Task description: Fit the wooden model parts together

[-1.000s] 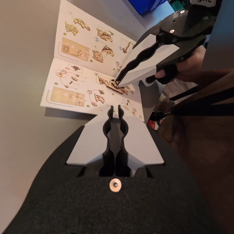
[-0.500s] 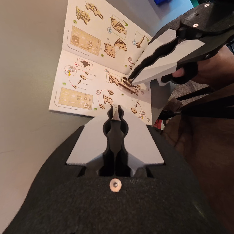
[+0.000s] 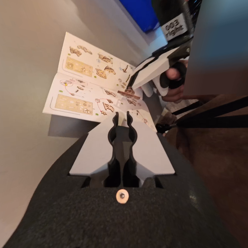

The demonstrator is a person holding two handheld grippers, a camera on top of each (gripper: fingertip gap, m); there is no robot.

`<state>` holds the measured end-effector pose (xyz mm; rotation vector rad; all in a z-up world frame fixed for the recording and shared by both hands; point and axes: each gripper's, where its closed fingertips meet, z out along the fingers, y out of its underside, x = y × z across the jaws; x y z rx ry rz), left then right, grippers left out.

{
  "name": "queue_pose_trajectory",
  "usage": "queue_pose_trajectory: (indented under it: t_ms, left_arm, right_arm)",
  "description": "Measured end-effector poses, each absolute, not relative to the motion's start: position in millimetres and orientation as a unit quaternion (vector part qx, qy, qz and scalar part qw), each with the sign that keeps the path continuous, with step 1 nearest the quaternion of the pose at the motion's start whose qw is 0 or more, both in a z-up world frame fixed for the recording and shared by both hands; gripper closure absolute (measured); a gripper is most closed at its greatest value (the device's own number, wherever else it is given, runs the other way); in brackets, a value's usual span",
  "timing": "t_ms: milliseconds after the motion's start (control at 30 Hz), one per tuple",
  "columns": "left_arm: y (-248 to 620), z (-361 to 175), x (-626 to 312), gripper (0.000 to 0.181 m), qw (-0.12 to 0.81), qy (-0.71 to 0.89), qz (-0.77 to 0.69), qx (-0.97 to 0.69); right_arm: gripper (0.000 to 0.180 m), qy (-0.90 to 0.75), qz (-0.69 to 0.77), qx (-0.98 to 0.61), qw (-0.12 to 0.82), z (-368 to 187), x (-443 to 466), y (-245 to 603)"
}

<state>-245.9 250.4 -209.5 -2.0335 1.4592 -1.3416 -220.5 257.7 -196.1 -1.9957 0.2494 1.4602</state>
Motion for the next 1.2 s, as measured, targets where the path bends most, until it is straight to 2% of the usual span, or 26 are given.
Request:
queue_pose_trajectory:
  t_ms: [533, 1200]
  left_arm:
    - [234, -168, -236, 0.163, 0.243, 0.549, -0.49, -0.632]
    - [228, -153, -235, 0.17, 0.254, 0.527, -0.515, -0.627]
  right_arm:
    - [0.172, 0.173, 0.702, -0.632, 0.279, -161, -236, 245]
    - [0.171, 0.196, 0.724, -0.595, 0.29, -147, -235, 240]
